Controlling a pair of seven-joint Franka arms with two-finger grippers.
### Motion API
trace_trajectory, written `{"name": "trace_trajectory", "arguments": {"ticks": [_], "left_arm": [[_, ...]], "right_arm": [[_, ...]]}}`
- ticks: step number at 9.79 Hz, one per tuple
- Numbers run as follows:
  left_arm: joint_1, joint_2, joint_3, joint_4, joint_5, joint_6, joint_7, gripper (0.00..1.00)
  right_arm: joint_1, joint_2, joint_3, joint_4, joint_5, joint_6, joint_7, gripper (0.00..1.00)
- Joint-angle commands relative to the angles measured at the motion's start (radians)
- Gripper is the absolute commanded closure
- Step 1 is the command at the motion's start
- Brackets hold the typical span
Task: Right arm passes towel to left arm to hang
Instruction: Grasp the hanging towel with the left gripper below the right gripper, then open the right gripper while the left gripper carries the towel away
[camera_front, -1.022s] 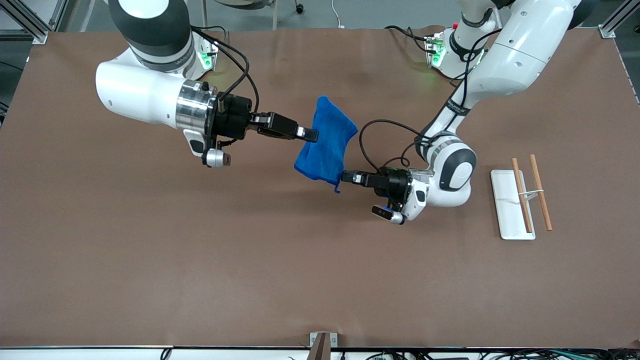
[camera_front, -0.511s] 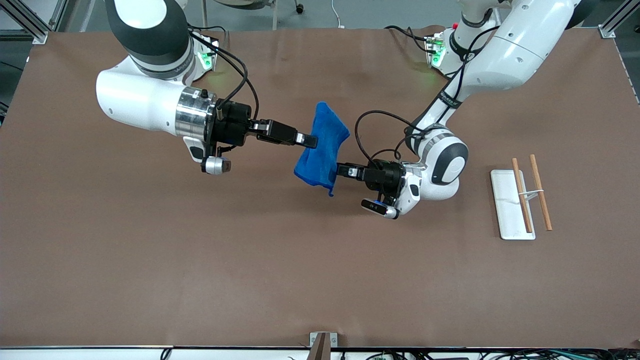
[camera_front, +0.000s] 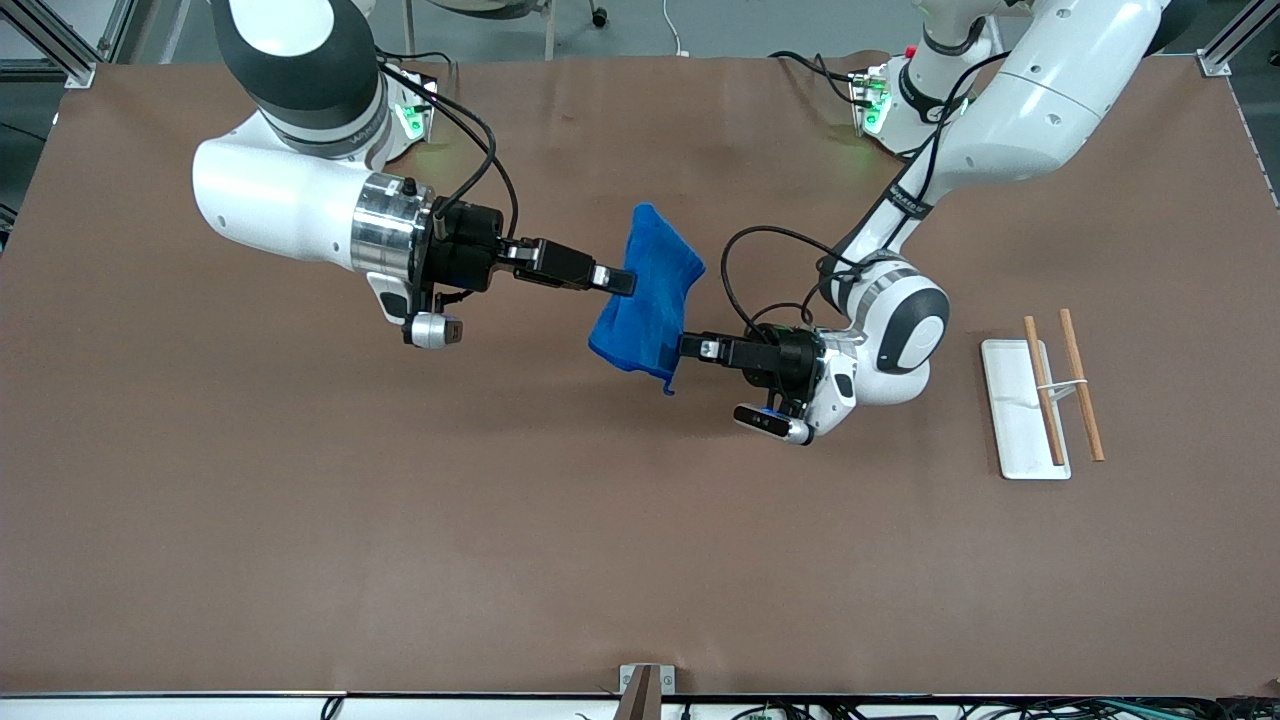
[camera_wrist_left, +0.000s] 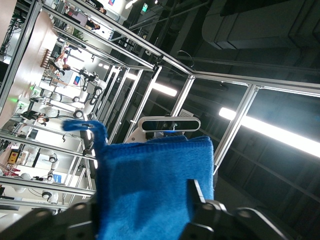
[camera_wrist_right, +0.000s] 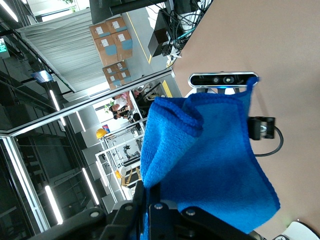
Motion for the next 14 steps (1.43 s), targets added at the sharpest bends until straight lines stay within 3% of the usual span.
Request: {"name": "trace_trajectory", "arguments": {"ticks": [1, 6, 7, 8, 10, 11, 14], "left_arm": [[0.019, -0.022, 0.000, -0.021, -0.008, 0.014, 0.011, 0.97], [0.106, -0.036, 0.007, 0.028, 0.138, 0.026, -0.108, 1.00], [0.125, -0.050, 0.008, 0.032, 0.167, 0.052, -0.144, 1.00], [0.146, -0.072, 0.011, 0.035, 0.222, 0.078, -0.218, 1.00], [0.224, -0.102, 0.013, 0.087, 0.463, 0.096, -0.442, 1.00], [0.269, -0.106, 0.011, 0.113, 0.615, 0.097, -0.536, 1.00], [0.346, -0.134, 0.010, 0.156, 1.085, 0.089, -0.731, 1.00]], "right_arm": [[-0.010, 0.005, 0.018, 0.011, 0.019, 0.008, 0.004, 1.00], [-0.010, 0.005, 0.018, 0.011, 0.017, 0.008, 0.004, 1.00], [-0.012, 0.005, 0.018, 0.005, 0.010, 0.003, -0.002, 0.47], [-0.016, 0.000, 0.016, -0.018, -0.004, 0.002, -0.002, 0.00], [-0.044, -0.008, 0.001, -0.049, -0.163, -0.008, 0.003, 0.00], [-0.050, -0.031, -0.037, -0.088, -0.297, -0.008, 0.006, 0.00], [-0.047, -0.164, -0.213, -0.234, -0.684, -0.101, 0.023, 0.00]]}}
